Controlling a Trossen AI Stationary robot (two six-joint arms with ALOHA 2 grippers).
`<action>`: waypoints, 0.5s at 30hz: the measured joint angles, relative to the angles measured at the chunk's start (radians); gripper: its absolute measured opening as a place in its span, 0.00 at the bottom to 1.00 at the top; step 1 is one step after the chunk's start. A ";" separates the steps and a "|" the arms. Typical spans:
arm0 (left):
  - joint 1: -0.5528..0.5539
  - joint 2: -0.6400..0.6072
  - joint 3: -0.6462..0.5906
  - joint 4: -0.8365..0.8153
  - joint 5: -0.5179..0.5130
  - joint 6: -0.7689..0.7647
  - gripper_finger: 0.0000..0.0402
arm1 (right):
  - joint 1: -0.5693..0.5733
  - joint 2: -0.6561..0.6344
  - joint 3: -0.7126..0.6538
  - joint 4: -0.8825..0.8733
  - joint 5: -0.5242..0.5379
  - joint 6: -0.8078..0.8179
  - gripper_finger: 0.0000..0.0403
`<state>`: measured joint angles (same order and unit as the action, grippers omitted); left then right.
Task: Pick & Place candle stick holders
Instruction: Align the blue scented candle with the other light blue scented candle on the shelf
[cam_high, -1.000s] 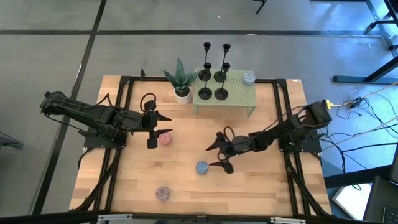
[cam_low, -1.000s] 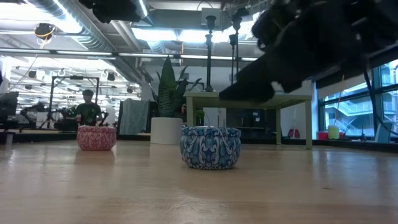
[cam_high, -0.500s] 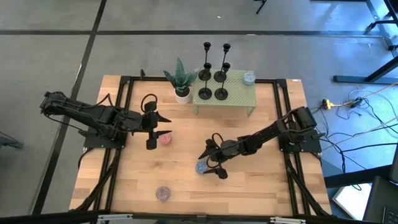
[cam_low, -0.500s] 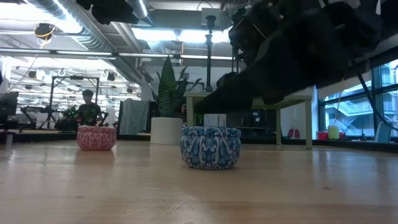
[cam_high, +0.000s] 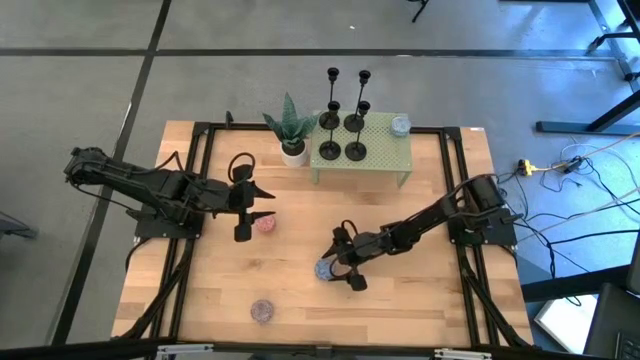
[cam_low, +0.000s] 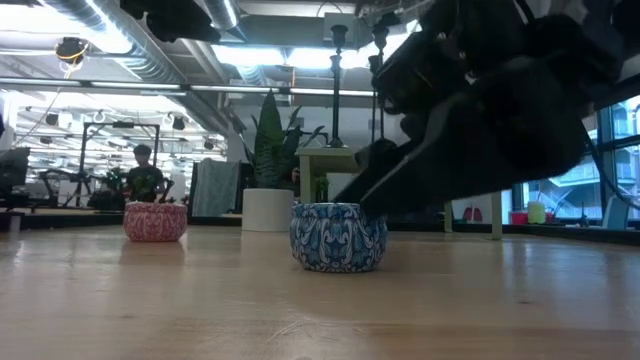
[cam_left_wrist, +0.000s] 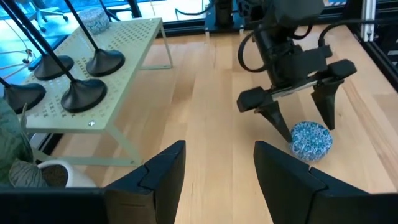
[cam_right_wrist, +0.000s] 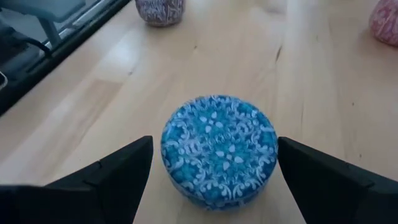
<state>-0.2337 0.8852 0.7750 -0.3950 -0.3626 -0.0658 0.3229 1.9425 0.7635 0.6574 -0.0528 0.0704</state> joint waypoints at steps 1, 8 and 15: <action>0.000 0.000 0.000 0.000 0.000 0.000 0.46 | 0.000 0.004 0.000 -0.001 0.000 0.000 0.85; 0.000 0.000 0.000 0.001 -0.001 0.000 0.47 | 0.000 0.015 0.000 0.008 0.032 0.000 0.85; 0.000 0.000 0.000 0.001 -0.002 0.000 0.46 | -0.001 0.015 0.000 0.013 0.034 0.000 0.85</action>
<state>-0.2339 0.8852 0.7750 -0.3943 -0.3641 -0.0658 0.3222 1.9579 0.7635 0.6701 -0.0193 0.0704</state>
